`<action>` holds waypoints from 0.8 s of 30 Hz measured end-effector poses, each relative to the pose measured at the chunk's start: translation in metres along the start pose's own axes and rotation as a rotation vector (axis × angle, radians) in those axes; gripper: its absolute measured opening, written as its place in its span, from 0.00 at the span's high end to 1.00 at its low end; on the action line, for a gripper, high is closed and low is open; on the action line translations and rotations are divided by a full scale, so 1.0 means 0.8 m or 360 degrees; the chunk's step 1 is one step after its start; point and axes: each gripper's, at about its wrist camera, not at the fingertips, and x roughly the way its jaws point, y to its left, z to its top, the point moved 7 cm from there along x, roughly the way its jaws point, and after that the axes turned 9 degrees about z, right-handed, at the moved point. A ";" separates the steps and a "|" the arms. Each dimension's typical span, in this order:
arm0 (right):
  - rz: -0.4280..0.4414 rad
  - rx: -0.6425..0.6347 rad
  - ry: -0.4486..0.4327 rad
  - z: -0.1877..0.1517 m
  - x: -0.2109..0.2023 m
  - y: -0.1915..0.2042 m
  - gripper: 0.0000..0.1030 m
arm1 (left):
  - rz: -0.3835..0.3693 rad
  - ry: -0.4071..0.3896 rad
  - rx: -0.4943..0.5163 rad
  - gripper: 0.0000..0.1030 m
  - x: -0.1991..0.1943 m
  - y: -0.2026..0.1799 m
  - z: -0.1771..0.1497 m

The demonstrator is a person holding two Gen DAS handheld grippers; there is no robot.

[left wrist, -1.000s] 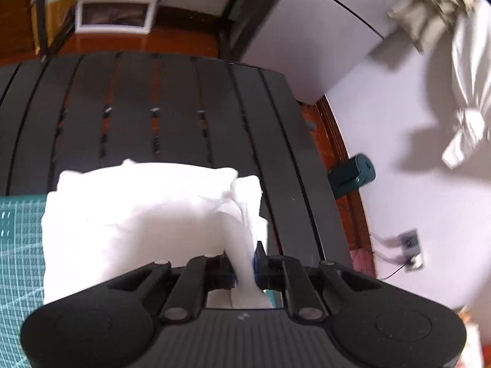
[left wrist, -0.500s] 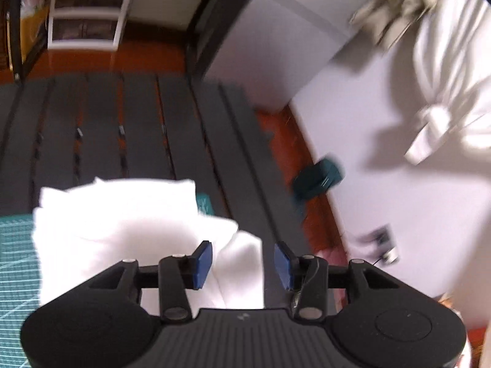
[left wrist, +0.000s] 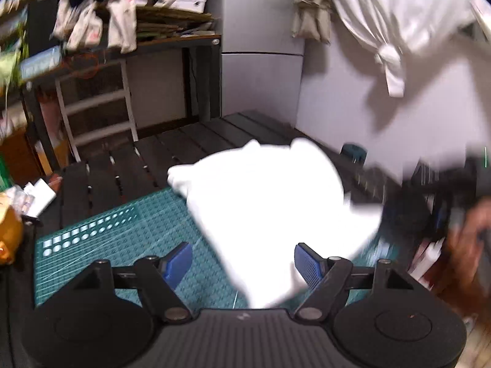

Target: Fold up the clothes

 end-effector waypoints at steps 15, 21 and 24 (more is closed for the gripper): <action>0.0053 -0.0340 0.0264 0.012 0.093 0.146 0.92 | 0.0280 0.0007 -0.0011 0.40 0.052 -0.008 0.001; -0.0345 -0.0255 0.0173 0.013 -0.014 0.023 0.85 | 0.0236 0.0044 0.0058 0.40 0.049 -0.014 -0.019; -0.0296 -0.0145 0.0038 0.034 -0.042 0.000 0.82 | 0.0194 0.0066 0.0098 0.40 0.046 -0.025 -0.026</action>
